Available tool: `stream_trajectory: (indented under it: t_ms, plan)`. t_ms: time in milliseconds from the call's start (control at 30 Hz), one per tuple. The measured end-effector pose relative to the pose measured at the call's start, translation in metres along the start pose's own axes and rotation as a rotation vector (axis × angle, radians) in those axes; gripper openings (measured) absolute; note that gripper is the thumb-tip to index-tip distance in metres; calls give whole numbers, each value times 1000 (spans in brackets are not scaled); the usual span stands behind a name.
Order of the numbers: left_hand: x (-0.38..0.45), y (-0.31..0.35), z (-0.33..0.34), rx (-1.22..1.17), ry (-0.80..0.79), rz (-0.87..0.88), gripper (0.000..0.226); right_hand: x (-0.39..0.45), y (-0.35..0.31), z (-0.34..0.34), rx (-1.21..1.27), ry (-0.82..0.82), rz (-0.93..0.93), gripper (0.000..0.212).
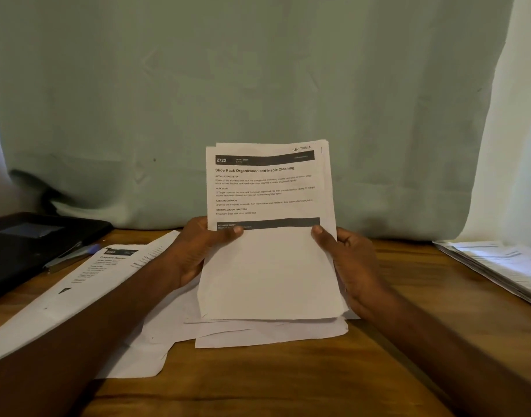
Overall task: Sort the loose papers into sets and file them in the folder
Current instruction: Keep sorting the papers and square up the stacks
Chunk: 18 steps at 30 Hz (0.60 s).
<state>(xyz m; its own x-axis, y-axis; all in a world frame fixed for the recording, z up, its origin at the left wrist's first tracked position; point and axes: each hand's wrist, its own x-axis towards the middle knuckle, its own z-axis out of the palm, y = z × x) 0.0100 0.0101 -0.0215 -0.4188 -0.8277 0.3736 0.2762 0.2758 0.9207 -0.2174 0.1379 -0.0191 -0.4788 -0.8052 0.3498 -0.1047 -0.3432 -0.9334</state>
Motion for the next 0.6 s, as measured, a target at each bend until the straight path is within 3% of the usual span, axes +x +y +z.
stream_trajectory:
  t_ms: [434, 500, 600]
  plan:
    - [8, -4, -4, -20, 112, 37, 42, 3, 0, -3, -13, 24, 53, 34]
    - [11, -3, -9, -40, 211, 40, 36, 4, 1, -3, -157, 38, 34, 38]
    - [17, 1, -24, -65, 367, 22, 30, 2, 8, -2, -547, -67, -207, 33]
